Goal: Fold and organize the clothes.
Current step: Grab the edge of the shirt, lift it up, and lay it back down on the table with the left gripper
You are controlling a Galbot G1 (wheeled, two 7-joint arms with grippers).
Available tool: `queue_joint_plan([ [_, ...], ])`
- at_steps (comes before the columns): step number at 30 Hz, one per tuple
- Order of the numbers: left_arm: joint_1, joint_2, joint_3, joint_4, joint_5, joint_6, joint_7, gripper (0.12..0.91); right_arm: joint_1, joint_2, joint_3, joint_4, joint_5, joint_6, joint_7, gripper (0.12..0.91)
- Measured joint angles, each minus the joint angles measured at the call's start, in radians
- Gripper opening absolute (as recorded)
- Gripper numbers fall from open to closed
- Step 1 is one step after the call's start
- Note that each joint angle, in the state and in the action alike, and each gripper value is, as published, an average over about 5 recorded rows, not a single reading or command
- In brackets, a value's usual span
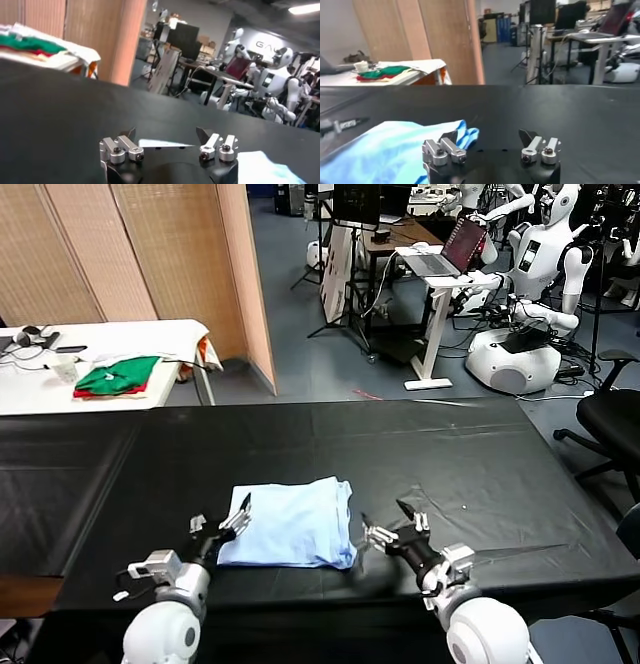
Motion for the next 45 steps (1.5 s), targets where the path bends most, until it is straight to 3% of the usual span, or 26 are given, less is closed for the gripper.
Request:
queue_joint_plan([
  [14,0.029,-0.026,-0.018,0.029,-0.123,0.012,0.010,0.905,-0.015,0.000,0.038,0.017,0.004,0.000,0.004,0.907],
  [17,0.028,-0.032,-0.020,0.034,-0.160,0.022,0.010,0.859,-0.015,0.002,0.040,0.018,0.003,0.001,0.004,0.907],
  [21,0.024,-0.035,-0.032,0.041,-0.224,0.038,0.008,0.708,-0.016,0.007,0.044,0.020,0.003,0.004,0.004,0.907],
  [26,0.024,-0.033,-0.040,0.037,-0.261,0.051,0.008,0.379,-0.020,0.018,0.044,0.021,-0.001,0.006,0.004,0.907],
  [30,0.031,-0.021,-0.045,0.015,-0.175,0.046,0.007,0.189,-0.027,0.024,0.048,0.025,-0.003,0.006,0.005,0.907],
  [36,0.055,0.056,-0.076,-0.042,0.043,0.023,0.003,0.172,-0.032,0.024,0.065,0.026,-0.001,0.007,0.006,0.907],
  [45,0.101,0.301,-0.218,-0.103,0.206,-0.006,-0.003,0.172,-0.028,0.035,0.059,0.007,0.002,0.007,0.008,0.907],
])
